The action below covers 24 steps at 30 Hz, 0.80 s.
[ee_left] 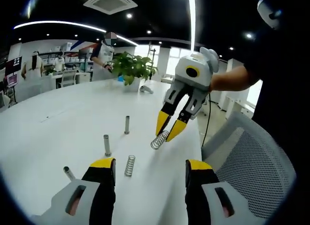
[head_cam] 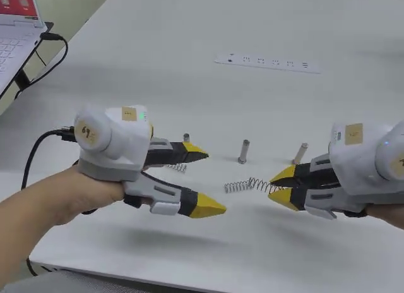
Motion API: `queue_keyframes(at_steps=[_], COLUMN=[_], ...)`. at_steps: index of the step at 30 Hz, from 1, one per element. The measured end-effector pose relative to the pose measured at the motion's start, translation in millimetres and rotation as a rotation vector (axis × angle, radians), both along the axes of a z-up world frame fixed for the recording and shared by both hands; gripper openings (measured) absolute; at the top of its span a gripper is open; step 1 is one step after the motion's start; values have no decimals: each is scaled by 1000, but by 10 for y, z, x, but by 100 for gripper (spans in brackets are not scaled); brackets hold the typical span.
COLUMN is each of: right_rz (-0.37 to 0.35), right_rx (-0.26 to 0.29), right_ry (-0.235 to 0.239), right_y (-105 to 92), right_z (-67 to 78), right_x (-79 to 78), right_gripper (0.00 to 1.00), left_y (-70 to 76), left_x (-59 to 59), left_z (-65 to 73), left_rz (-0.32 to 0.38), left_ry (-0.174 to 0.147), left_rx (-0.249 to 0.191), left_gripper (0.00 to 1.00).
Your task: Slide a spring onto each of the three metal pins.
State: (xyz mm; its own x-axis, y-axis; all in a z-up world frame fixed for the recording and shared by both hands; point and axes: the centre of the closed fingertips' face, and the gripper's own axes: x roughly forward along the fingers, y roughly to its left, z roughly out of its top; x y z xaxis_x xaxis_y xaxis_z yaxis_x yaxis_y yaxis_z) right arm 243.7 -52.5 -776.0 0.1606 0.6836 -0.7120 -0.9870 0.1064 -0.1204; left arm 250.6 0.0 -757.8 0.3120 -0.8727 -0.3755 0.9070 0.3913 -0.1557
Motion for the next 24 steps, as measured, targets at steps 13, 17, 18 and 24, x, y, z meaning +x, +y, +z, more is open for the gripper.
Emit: queue_keyframes(at_steps=[13,17,18,24], right_rz=[68,77,79,80], right_rx=[-10,-7,0,9], right_ry=[-15,-13,-9,-11], right_y=[77,90,99,118], right_z=[12,11,16,38], right_x=[-36,-57,-68,-78], right_gripper=[8,8,8,8], left_y=[-279,-309,-320,-343], left_x=[-36,-31,-37,-58], left_z=[-39,-27,-38,-86], left_rz=[-66,-67,-70,-74], left_ry=[0,1,5,16], left_rx=[-3,-13,-13,-13], left_gripper=[28,22,22,17])
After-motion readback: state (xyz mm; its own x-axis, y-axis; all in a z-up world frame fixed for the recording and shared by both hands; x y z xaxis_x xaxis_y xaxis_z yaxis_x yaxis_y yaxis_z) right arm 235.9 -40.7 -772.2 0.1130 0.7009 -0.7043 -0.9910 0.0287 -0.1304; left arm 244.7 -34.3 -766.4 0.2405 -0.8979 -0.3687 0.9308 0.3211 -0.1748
